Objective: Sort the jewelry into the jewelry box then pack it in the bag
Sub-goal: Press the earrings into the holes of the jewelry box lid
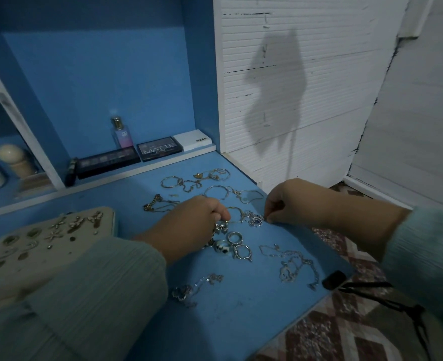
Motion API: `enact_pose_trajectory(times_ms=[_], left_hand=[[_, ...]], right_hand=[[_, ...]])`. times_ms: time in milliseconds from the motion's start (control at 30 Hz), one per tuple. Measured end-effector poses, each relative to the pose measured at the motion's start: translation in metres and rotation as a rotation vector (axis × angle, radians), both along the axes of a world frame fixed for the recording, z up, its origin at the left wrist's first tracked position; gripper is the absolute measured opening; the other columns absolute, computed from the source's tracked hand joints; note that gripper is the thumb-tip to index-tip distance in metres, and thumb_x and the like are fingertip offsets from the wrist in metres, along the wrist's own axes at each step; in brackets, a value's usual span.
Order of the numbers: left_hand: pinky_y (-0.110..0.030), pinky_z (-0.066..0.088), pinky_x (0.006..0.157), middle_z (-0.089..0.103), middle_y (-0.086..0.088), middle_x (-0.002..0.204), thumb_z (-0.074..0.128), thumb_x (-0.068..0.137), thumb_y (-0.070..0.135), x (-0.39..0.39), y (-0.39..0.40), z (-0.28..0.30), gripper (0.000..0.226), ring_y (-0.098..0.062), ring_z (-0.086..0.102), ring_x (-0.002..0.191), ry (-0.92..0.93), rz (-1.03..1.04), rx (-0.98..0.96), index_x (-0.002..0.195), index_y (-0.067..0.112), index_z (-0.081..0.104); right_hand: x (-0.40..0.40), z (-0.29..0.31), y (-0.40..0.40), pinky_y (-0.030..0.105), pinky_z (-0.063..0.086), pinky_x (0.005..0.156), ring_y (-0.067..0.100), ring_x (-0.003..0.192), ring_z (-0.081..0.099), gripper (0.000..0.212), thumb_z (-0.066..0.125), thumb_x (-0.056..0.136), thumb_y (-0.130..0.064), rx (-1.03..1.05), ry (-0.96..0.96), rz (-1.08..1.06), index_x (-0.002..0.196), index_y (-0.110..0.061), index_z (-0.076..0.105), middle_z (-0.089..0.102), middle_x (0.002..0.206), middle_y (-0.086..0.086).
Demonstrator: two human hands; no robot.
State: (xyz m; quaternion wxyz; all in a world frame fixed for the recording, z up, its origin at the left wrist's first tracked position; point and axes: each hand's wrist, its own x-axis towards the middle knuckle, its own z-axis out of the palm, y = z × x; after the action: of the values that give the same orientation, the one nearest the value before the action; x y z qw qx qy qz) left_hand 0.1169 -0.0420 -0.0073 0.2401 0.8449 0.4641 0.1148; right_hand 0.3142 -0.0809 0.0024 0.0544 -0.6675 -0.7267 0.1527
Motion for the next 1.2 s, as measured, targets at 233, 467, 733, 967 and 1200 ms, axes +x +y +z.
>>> enact_pose_trajectory(times_ms=[233, 467, 733, 967, 1200], left_hand=[[0.001, 0.032, 0.048, 0.038, 0.016, 0.074, 0.039, 0.099, 0.012, 0.000, -0.002, -0.001, 0.026, 0.002, 0.034, 0.055, -0.011, -0.009, 0.024, 0.108, 0.015, 0.063], [-0.002, 0.033, 0.046, 0.041, 0.015, 0.075, 0.039, 0.099, 0.012, -0.002, -0.001, -0.003, 0.026, 0.001, 0.036, 0.056, -0.027, 0.002, 0.007, 0.105, 0.017, 0.063], [-0.010, 0.031, 0.058, 0.054, 0.002, 0.119, 0.040, 0.099, 0.013, -0.005, 0.000, -0.002, 0.028, 0.002, 0.044, 0.079, -0.024, -0.017, 0.024, 0.113, 0.020, 0.063], [-0.010, 0.035, 0.072, 0.060, 0.001, 0.120, 0.047, 0.095, 0.011, -0.021, 0.008, 0.014, 0.026, -0.004, 0.048, 0.091, -0.014, 0.056, 0.051, 0.114, 0.017, 0.065], [-0.014, 0.032, 0.072, 0.061, 0.004, 0.118, 0.048, 0.095, 0.016, -0.040, 0.001, 0.018, 0.026, -0.005, 0.050, 0.085, 0.241, 0.074, 0.047, 0.114, 0.024, 0.064]], right_hand=[[0.002, -0.004, -0.005, 0.023, 0.042, 0.078, 0.011, 0.084, 0.049, 0.013, 0.048, 0.094, -0.025, -0.016, -0.073, 0.058, 0.094, -0.015, 0.057, 0.055, 0.095, -0.002], [0.004, 0.007, -0.009, 0.020, 0.046, 0.075, 0.005, 0.077, 0.054, 0.011, 0.062, 0.086, -0.026, -0.057, -0.017, 0.099, 0.091, -0.017, 0.064, 0.059, 0.083, -0.011], [0.001, 0.006, -0.002, 0.023, 0.046, 0.081, 0.009, 0.086, 0.055, 0.014, 0.061, 0.087, -0.020, 0.051, 0.042, 0.082, 0.100, -0.020, 0.065, 0.057, 0.091, -0.009], [-0.010, -0.001, 0.002, 0.009, 0.037, 0.074, 0.003, 0.083, 0.050, 0.019, 0.061, 0.087, -0.018, 0.125, 0.012, 0.187, 0.104, -0.016, 0.070, 0.052, 0.094, -0.008], [-0.027, -0.009, 0.009, 0.014, 0.036, 0.087, 0.009, 0.099, 0.052, 0.029, 0.056, 0.089, -0.013, 0.174, -0.016, 0.317, 0.117, -0.015, 0.065, 0.054, 0.111, -0.001]])
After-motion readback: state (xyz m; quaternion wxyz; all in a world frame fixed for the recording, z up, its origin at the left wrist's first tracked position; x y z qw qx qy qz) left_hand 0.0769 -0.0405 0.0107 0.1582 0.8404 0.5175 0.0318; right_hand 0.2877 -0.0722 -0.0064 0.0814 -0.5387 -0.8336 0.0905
